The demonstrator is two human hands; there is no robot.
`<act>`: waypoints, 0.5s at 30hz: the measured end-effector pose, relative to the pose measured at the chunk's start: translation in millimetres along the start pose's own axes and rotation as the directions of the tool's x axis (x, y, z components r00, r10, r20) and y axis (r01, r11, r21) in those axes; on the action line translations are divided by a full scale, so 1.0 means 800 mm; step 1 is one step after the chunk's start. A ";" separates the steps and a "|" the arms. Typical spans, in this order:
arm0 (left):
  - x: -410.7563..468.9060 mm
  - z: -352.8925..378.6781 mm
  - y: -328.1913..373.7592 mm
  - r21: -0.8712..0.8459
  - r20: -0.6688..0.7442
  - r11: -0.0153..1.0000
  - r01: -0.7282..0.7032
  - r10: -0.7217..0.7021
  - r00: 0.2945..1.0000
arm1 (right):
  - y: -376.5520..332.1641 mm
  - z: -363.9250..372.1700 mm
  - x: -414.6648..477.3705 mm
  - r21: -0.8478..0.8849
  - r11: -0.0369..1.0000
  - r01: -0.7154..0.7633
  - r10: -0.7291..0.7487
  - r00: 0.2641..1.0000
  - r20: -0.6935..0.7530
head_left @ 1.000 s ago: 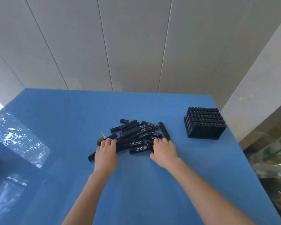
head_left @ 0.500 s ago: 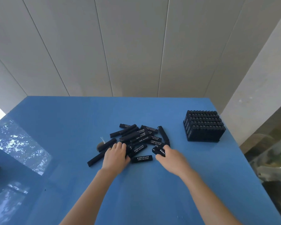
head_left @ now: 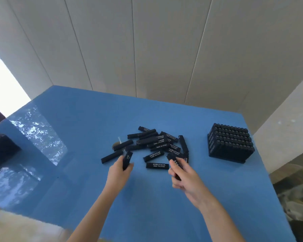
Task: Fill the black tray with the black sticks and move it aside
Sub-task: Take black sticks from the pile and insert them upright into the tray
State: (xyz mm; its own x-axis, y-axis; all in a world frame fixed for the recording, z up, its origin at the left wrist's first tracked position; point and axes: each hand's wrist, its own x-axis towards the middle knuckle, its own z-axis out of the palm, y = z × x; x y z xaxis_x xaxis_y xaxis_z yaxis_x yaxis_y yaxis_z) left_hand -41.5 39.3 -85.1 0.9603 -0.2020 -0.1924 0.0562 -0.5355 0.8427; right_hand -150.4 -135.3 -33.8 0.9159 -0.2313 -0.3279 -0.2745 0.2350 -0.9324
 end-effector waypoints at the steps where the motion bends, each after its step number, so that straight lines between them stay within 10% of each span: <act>1: -0.010 -0.008 -0.007 -0.108 0.008 0.992 0.072 -0.071 0.997 | 0.002 0.012 0.001 0.009 1.000 -0.002 0.002 1.000 0.027; 6: -0.055 -0.073 -0.046 -0.480 0.154 0.804 0.351 -0.317 0.936 | 0.015 0.086 0.002 0.006 1.000 -0.022 0.021 0.987 0.158; 15: -0.120 -0.211 -0.127 -0.498 -0.005 0.818 0.286 -0.332 0.943 | 0.047 0.254 -0.019 -0.084 0.996 -0.033 0.061 0.932 0.356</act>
State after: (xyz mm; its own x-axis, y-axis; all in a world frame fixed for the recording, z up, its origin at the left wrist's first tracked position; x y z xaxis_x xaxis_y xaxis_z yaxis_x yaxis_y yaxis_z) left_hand -93.7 251.3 -67.5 0.8885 -0.0081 -0.4589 0.4565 -0.0872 0.8854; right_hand -115.1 68.9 -32.7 0.9416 0.1352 -0.3085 -0.3282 0.1622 -0.9306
